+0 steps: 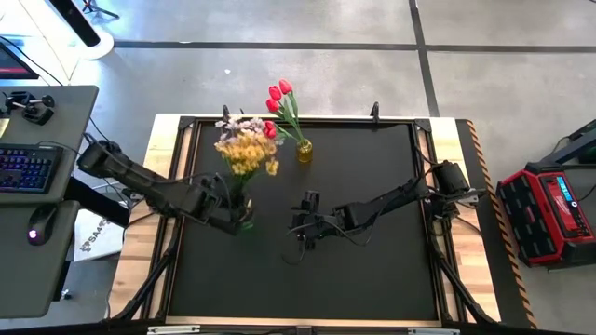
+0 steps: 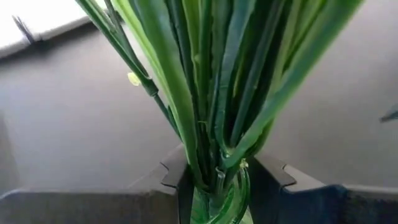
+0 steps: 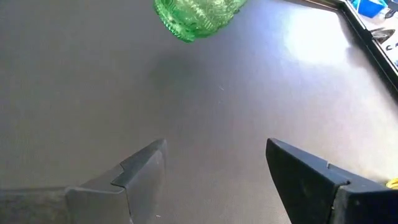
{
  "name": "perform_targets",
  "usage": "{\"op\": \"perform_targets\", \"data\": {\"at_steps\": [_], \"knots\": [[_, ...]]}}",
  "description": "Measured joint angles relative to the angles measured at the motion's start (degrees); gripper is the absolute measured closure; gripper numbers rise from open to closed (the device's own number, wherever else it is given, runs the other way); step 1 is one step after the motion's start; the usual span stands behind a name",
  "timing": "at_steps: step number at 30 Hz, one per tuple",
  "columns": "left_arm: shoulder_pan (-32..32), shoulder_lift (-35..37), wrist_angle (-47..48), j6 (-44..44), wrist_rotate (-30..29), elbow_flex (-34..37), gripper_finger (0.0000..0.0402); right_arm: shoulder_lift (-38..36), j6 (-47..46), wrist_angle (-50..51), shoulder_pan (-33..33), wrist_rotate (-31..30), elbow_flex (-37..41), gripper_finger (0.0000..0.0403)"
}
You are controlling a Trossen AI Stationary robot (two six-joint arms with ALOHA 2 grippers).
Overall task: Sort flowers into vase by color
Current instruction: Adjust the green vase
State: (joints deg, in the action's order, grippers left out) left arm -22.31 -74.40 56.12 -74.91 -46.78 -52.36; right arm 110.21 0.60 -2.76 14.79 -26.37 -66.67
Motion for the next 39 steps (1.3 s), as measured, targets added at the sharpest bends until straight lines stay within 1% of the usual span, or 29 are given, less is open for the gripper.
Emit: {"op": "perform_targets", "data": {"at_steps": [4, 8, 11, 16, 19, 26, 33, 39], "knots": [[-2.9, -2.6, 1.7, 2.1, -6.1, 0.0, 0.0305, 0.0, -0.7, 0.1, 0.0, 0.0, 0.0, 0.0144], [-4.6, -6.1, 1.7, 5.9, -9.8, 0.0, 0.0305, 0.0, -0.7, 0.1, 0.2, -0.1, 0.0, 0.0144], [-6.4, -9.4, 1.7, 6.8, -13.1, 0.0, 0.0305, 0.0, -0.3, 0.0, 0.7, -0.2, 0.0, 0.0144], [-10.1, -15.5, 1.7, 4.4, -21.7, 0.0, 0.0305, 0.0, -0.4, -1.3, 2.4, -0.7, 0.0, 0.0144], [-11.8, -18.7, 2.0, 1.2, -24.4, 0.0, 0.0305, 0.0, -0.4, -3.6, 3.9, -2.0, 0.0, 0.0144], [-14.7, -22.9, 6.3, -7.5, -26.8, 0.0, 0.0291, 0.0, -0.4, -7.7, 6.0, -2.8, 0.0, 0.0144], [-16.8, -21.5, 12.4, -16.3, -27.2, 0.0, 0.0252, 0.0, -0.6, -7.6, 6.8, -2.7, 0.0, 0.0144], [-18.1, -19.9, 13.6, -18.5, -28.0, 0.0, 0.021, 0.0, -0.6, -7.4, 6.8, -2.5, 0.0, 0.0144]]}}
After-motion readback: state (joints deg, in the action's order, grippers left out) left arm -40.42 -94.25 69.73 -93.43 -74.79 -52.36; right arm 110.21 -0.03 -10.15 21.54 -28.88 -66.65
